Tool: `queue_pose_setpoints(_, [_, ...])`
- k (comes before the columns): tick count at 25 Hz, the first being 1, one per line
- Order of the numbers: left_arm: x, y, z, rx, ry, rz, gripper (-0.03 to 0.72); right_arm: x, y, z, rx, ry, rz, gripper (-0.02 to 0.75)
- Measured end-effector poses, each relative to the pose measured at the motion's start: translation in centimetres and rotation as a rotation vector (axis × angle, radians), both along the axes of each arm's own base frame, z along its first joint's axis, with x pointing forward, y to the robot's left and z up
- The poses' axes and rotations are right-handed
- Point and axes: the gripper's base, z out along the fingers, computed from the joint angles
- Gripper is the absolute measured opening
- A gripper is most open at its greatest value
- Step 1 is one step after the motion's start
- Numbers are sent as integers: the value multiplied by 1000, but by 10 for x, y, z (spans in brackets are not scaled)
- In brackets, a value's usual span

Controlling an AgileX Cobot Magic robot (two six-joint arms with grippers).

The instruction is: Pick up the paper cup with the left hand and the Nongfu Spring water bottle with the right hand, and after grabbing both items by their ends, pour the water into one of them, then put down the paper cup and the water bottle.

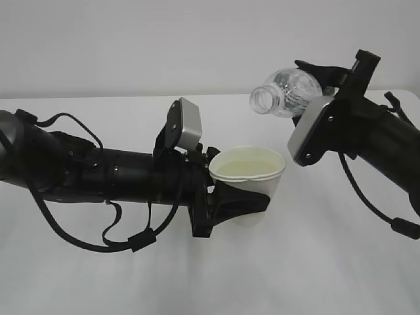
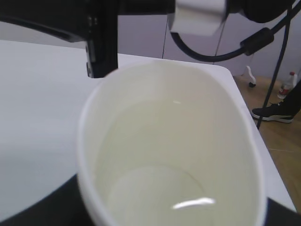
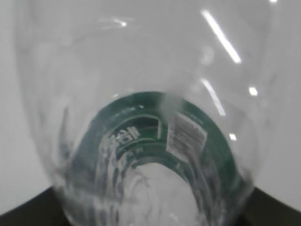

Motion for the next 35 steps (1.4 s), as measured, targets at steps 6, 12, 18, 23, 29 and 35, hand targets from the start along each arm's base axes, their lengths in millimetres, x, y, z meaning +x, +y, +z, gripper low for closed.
queue_pose_setpoints(6, [1,0,0,-5,3,9,395,1,-2,0,101,51,-18,419])
queue_pose_setpoints(12, [1,0,1,-6,4,11,395,2,-3,0,199,101,-26,419])
queue_pose_setpoints(18, [1,0,1,-7,4,11,395,2,-4,1,314,158,-34,419])
queue_pose_setpoints(23, [1,0,1,-7,4,11,394,2,-5,1,391,196,-36,419])
queue_pose_setpoints(29, [1,0,1,-8,4,12,393,2,-5,0,457,232,-34,419])
queue_pose_setpoints(35, [1,0,1,-10,5,14,391,-3,-8,-6,488,271,-58,419])
